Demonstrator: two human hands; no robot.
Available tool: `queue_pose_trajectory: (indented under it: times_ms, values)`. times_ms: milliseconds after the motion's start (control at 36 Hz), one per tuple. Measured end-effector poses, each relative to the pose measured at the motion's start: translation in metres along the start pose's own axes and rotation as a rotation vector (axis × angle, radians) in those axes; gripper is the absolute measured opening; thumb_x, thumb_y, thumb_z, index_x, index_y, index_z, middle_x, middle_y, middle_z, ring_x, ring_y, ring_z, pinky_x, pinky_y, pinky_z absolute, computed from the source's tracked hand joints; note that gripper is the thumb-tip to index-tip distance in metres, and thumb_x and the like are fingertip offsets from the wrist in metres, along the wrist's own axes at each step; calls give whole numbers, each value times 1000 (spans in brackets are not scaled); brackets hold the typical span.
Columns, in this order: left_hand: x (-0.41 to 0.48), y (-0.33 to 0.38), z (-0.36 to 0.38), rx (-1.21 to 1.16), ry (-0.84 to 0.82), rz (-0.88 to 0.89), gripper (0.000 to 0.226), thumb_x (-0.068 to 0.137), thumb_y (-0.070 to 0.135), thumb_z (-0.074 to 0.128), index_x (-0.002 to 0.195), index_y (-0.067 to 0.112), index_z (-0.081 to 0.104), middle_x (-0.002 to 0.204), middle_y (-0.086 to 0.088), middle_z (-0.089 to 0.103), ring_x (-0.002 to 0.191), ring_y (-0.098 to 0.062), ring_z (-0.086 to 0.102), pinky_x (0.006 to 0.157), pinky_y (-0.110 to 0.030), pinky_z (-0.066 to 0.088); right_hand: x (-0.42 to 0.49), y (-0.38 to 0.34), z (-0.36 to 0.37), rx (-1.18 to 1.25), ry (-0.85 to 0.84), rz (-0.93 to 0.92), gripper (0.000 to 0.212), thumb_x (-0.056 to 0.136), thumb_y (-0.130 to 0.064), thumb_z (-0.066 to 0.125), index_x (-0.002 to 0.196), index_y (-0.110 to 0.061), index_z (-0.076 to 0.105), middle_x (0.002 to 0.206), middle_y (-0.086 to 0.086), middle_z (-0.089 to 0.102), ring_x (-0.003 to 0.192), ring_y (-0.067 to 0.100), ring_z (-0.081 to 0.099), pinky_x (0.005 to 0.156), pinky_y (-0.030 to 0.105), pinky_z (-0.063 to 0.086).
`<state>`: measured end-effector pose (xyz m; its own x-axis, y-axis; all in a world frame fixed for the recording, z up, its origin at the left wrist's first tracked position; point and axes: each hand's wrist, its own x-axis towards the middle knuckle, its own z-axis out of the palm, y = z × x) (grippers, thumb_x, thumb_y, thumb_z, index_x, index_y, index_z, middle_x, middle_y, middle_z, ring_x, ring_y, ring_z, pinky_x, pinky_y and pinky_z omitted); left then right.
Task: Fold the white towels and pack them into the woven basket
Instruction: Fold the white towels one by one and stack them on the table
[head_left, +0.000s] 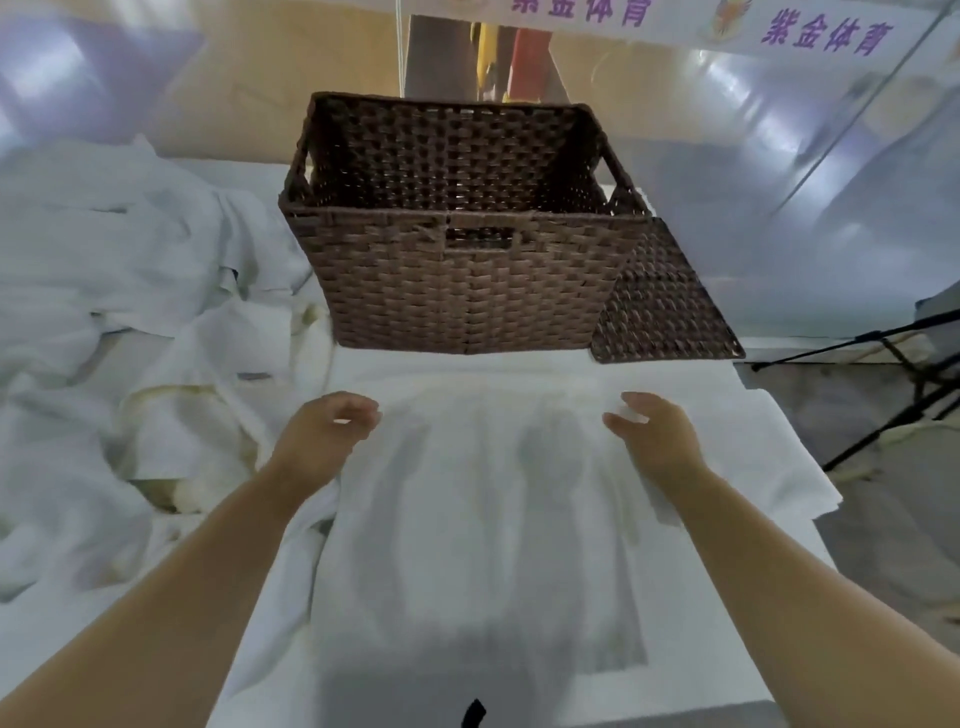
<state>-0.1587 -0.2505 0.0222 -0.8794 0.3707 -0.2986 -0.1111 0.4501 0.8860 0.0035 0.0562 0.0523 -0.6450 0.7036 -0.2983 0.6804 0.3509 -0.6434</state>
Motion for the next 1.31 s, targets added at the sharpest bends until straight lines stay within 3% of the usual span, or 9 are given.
queue_pose_trajectory:
  times_ms: [111, 222, 333, 556, 722, 833, 944, 1083, 1306]
  values:
    - [-12, -21, 25, 147, -92, -32, 8, 87, 21, 65, 83, 27, 66, 85, 10, 68, 80, -11, 64, 64, -18, 43, -14, 23, 24, -88, -86, 20, 34, 88, -32, 66, 119, -20, 63, 113, -13, 55, 103, 9, 54, 67, 2, 32]
    - [-27, -46, 49, 450, -263, -11, 12, 90, 35, 60, 97, 28, 66, 100, 13, 66, 96, -8, 61, 72, -15, 42, -32, 48, 51, -169, -285, -11, 38, 88, -29, 67, 123, -18, 60, 122, -1, 61, 111, 15, 58, 85, 18, 40]
    - [-41, -73, 75, 777, -419, 129, 34, 91, 35, 55, 122, 22, 61, 137, 9, 49, 128, -11, 42, 104, -19, 26, -46, 81, 65, -561, -512, -149, 58, 92, -38, 58, 144, -21, 39, 155, -7, 26, 140, 11, 29, 111, 26, 26]
    - [-60, -91, 104, 893, -526, 215, 73, 90, 34, 58, 150, 29, 16, 157, 11, -13, 144, -10, -14, 113, -21, -2, -51, 118, 53, -828, -542, -208, 73, 97, -31, 49, 152, -17, 3, 156, -11, -24, 146, 12, -9, 112, 33, 28]
    - [-94, -93, 118, 867, -328, 263, 49, 85, 36, 62, 131, 30, 47, 153, 4, 13, 138, -21, 7, 114, -34, 12, -64, 134, 51, -827, -402, -390, 52, 96, -29, 49, 143, -17, 29, 156, 2, 7, 143, 24, 11, 107, 33, 32]
    - [-126, -103, 119, 887, -344, 242, 44, 80, 49, 63, 118, 29, 54, 149, 5, 20, 138, -21, 12, 114, -35, 14, -79, 143, 57, -761, -499, -548, 45, 95, -36, 48, 137, -20, 41, 144, 0, 29, 132, 21, 29, 104, 32, 33]
    - [-147, -109, 119, 911, -312, 224, 41, 84, 38, 65, 121, 24, 58, 147, 1, 32, 135, -25, 26, 113, -35, 23, -88, 154, 60, -752, -574, -607, 49, 93, -42, 49, 136, -19, 42, 145, -1, 27, 134, 19, 27, 105, 31, 32]
    - [-152, -105, 127, 959, -109, 464, 16, 80, 16, 61, 86, 8, 73, 111, -16, 65, 98, -36, 63, 84, -43, 54, -88, 156, 59, -767, -558, -636, 63, 86, -57, 51, 136, -20, 42, 146, -2, 25, 134, 21, 26, 106, 32, 30]
    - [-150, -109, 129, 1212, -143, 625, 27, 80, 9, 45, 83, 0, 70, 106, -21, 67, 91, -36, 66, 69, -40, 58, -89, 154, 65, -926, -597, -690, 55, 94, -47, 45, 136, -13, 37, 149, 11, 19, 134, 28, 25, 105, 38, 32]
